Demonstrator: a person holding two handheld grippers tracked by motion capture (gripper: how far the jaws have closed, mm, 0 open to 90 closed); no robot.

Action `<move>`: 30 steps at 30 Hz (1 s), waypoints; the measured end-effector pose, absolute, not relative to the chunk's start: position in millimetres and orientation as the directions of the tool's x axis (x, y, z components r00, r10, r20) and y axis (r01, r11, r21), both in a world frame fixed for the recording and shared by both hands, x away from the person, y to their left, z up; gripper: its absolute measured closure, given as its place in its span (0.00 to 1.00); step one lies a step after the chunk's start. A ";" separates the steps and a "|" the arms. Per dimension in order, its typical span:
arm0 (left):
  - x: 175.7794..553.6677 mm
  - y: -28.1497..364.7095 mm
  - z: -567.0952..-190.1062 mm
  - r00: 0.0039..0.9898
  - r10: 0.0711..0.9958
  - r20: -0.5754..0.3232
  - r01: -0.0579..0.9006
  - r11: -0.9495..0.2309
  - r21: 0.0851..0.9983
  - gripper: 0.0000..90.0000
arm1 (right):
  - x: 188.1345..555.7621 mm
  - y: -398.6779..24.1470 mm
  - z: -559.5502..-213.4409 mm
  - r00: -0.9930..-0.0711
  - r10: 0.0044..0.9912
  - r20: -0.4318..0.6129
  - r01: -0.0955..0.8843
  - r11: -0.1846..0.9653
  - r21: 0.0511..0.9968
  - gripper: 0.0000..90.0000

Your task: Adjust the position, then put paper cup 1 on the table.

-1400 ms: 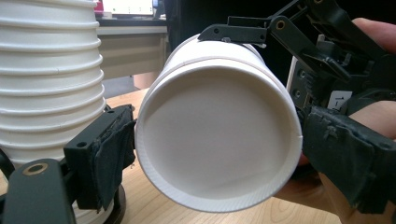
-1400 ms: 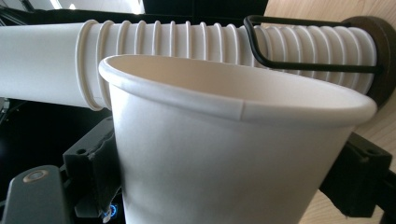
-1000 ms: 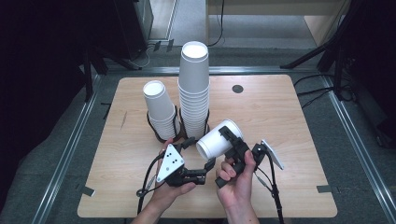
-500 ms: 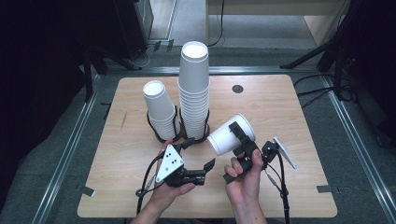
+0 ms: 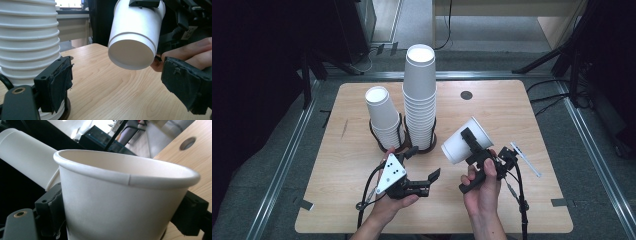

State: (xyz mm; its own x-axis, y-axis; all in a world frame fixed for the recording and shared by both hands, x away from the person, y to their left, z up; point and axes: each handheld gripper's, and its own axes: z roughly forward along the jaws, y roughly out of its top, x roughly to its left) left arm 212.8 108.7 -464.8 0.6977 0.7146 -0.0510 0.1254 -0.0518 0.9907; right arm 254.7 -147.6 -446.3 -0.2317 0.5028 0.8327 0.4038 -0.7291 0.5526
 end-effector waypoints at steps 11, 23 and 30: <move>214.0 110.9 -464.5 0.692 0.719 -0.062 0.132 -0.042 0.990 0.11 | 247.0 -144.4 -427.7 -0.302 0.687 0.661 0.269 -0.603 0.751 0.15; 216.3 114.7 -464.9 0.686 0.724 -0.071 0.140 -0.036 0.990 0.11 | 250.5 -138.4 -416.1 -0.327 0.828 0.456 0.086 -0.454 0.887 0.15; 217.6 115.8 -465.5 0.697 0.711 -0.091 0.146 -0.016 0.989 0.14 | 256.3 -135.3 -411.9 -0.335 0.885 0.323 0.023 -0.335 0.942 0.15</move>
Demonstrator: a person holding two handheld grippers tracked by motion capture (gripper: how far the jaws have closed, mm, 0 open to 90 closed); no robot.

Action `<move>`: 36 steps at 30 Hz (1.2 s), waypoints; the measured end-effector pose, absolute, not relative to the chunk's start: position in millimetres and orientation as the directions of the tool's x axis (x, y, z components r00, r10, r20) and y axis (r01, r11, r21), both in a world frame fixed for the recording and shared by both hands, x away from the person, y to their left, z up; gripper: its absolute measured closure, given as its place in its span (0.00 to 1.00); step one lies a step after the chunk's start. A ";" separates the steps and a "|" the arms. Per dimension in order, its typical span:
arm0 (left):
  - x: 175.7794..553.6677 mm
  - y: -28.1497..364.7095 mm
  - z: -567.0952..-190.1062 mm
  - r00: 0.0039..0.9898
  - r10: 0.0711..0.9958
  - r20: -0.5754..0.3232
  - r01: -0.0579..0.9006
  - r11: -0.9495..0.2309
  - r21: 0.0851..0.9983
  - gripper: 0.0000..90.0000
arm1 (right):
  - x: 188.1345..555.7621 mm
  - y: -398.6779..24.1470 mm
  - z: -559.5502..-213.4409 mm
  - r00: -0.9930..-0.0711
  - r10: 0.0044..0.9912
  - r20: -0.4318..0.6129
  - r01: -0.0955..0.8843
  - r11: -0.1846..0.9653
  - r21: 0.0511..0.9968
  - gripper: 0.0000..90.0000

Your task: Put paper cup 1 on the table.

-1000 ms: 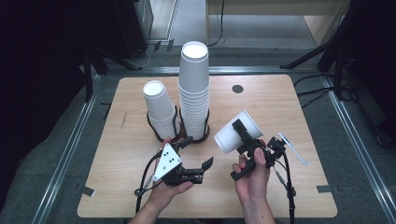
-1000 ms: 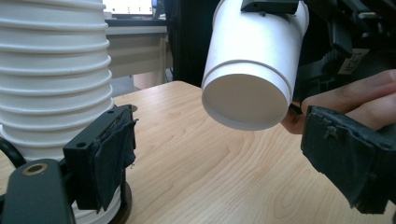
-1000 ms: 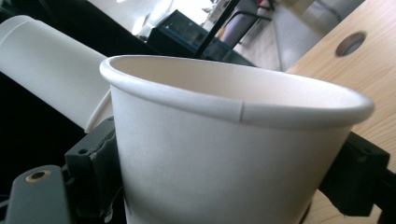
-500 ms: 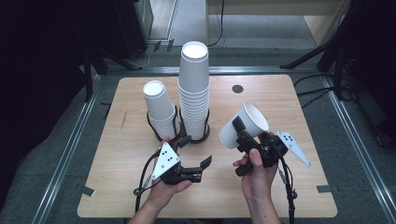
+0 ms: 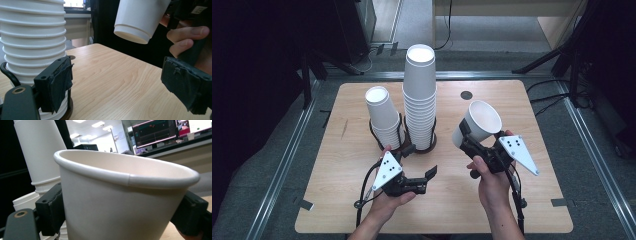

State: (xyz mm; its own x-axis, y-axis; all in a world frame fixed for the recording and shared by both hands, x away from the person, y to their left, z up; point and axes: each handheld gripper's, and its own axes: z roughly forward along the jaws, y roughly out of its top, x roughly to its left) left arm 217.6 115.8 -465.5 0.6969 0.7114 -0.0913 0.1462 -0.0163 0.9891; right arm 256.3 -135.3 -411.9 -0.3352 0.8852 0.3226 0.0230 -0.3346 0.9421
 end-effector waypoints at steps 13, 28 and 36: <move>220.1 115.1 -470.5 0.719 0.687 -0.102 0.173 -0.036 0.984 0.13 | 273.6 -135.7 -410.2 -0.325 0.929 0.175 -0.042 -0.199 0.979 0.15; 217.8 140.0 -476.6 0.666 0.736 -0.120 0.214 -0.035 0.976 0.02 | 296.5 -137.0 -418.8 -0.338 0.932 0.132 -0.036 -0.153 0.988 0.15; 216.6 149.9 -487.7 0.656 0.746 -0.118 0.227 -0.046 0.973 0.00 | 311.6 -144.3 -424.8 -0.294 0.949 0.115 -0.028 -0.129 0.991 0.15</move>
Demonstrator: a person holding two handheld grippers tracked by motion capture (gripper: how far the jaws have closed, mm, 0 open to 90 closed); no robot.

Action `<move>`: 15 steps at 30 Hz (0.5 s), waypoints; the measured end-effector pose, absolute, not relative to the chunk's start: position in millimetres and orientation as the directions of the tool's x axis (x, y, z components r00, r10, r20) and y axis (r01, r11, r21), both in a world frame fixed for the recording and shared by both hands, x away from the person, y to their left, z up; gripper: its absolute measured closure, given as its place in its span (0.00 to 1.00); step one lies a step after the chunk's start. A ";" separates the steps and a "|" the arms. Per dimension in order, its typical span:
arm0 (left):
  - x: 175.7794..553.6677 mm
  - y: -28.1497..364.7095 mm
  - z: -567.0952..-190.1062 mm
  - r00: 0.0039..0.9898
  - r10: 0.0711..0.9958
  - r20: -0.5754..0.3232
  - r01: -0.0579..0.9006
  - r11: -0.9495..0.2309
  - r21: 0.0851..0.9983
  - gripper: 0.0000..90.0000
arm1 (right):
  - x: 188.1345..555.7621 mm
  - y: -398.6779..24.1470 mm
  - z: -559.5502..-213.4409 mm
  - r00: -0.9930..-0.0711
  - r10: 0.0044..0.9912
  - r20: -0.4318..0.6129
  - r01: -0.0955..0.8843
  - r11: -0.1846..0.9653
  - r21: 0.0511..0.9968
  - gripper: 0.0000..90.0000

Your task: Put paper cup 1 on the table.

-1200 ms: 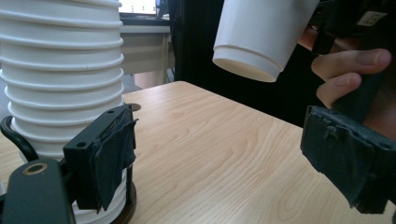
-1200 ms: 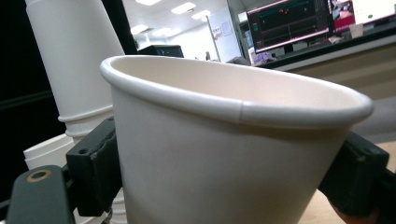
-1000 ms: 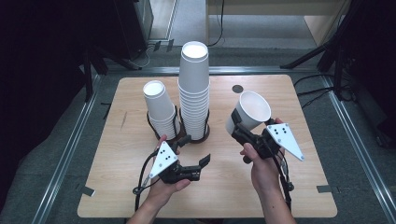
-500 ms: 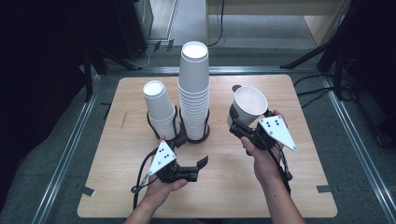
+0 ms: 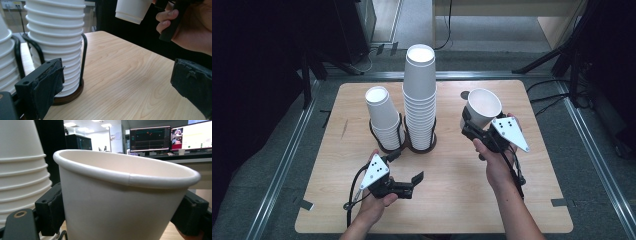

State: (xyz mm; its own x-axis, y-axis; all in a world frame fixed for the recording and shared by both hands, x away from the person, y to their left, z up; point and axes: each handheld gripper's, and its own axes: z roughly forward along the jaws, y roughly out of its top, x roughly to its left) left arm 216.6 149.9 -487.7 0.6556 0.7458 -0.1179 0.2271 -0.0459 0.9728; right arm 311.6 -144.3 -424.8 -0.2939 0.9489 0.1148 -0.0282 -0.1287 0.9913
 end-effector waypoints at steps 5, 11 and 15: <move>215.2 157.4 -491.5 0.641 0.756 -0.132 0.235 -0.030 0.971 0.00 | 323.2 -147.9 -433.4 -0.267 0.959 0.093 -0.016 -0.101 0.995 0.15; 213.3 163.0 -498.1 0.614 0.779 -0.130 0.246 -0.033 0.969 0.00 | 335.9 -148.1 -445.7 -0.235 0.969 0.071 -0.013 -0.076 0.997 0.15; 213.6 164.5 -498.7 0.603 0.787 -0.133 0.251 -0.029 0.968 0.00 | 343.3 -147.5 -452.6 -0.222 0.973 0.055 -0.013 -0.059 0.998 0.15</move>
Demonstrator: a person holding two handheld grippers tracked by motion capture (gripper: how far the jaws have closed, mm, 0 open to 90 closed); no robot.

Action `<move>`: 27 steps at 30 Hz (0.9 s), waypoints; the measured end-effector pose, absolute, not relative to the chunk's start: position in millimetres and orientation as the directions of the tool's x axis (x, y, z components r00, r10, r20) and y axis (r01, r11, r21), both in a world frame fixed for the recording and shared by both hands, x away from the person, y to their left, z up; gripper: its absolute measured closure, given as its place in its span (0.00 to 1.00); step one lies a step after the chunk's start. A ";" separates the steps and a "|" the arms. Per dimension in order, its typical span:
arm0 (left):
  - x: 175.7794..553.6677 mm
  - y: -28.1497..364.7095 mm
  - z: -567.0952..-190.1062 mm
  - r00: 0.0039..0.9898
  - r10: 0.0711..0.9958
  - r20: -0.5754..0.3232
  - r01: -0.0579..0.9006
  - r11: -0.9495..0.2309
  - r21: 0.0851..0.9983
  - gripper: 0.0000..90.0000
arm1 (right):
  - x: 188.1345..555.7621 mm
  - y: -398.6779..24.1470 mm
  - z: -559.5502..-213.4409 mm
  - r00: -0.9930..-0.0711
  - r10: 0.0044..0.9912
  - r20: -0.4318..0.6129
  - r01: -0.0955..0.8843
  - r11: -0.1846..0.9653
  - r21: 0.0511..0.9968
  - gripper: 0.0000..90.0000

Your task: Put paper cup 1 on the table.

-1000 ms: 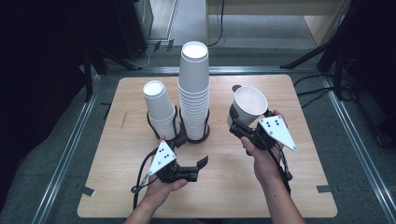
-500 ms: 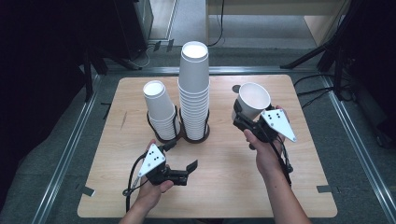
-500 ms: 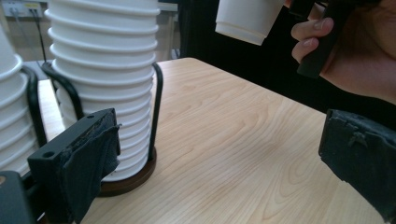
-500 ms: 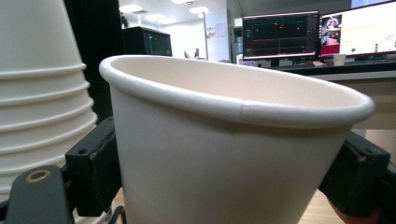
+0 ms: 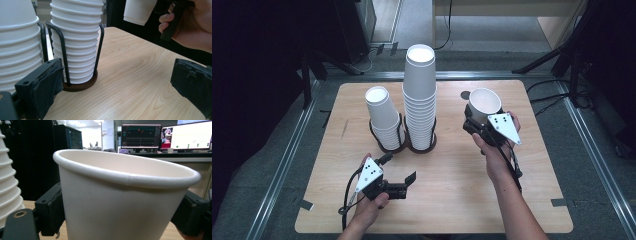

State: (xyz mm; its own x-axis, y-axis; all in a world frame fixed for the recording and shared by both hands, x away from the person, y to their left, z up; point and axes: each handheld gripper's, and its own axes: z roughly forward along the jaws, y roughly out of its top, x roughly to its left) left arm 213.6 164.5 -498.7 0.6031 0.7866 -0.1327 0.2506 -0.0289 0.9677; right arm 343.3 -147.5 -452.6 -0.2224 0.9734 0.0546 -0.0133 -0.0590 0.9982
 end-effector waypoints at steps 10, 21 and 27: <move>215.3 166.7 -501.1 0.594 0.794 -0.134 0.258 -0.030 0.966 0.00 | 364.6 -151.0 -469.8 -0.207 0.977 0.045 0.017 -0.043 0.999 0.15; 217.1 169.0 -502.7 0.580 0.803 -0.141 0.270 -0.027 0.962 0.00 | 387.8 -149.8 -492.9 -0.174 0.984 0.027 0.102 -0.010 0.995 0.14; 217.9 169.0 -503.6 0.577 0.804 -0.143 0.275 -0.027 0.961 0.00 | 400.1 -150.5 -504.2 -0.131 0.991 0.016 0.148 0.003 0.989 0.14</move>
